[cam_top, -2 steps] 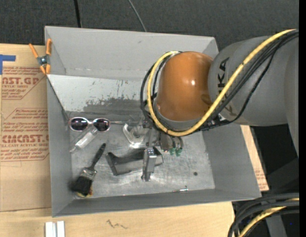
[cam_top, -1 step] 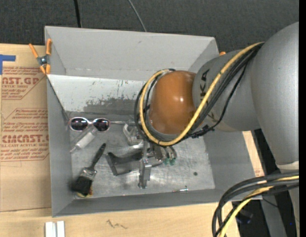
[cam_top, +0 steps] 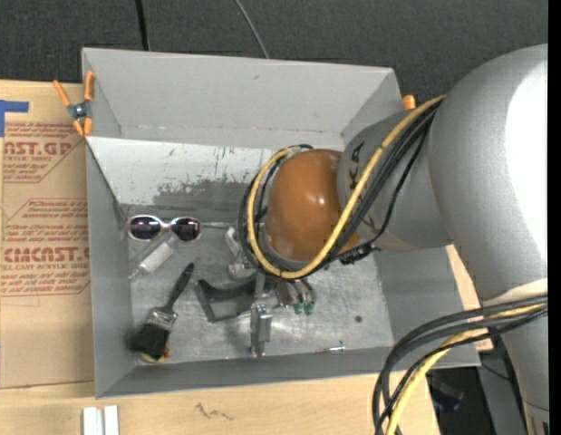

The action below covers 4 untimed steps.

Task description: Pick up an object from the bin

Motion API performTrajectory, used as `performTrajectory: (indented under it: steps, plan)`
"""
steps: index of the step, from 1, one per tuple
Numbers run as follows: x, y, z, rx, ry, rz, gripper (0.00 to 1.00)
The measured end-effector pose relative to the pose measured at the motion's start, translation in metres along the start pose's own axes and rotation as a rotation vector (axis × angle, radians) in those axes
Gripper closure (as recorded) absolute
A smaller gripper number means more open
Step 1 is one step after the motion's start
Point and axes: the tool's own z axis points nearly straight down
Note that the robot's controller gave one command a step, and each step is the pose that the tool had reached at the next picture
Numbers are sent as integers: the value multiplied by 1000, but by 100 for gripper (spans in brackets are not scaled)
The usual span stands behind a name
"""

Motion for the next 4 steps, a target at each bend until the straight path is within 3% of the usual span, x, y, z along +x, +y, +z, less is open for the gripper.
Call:
performTrajectory:
  steps: [1,2,3,4]
  plan:
    - [14,-8,-24,-1,-2,192,0]
    - [4,-2,-8,0,-4,28,0]
    - [23,7,6,-2,-15,164,100]
    - [23,7,6,-2,-15,164,100]
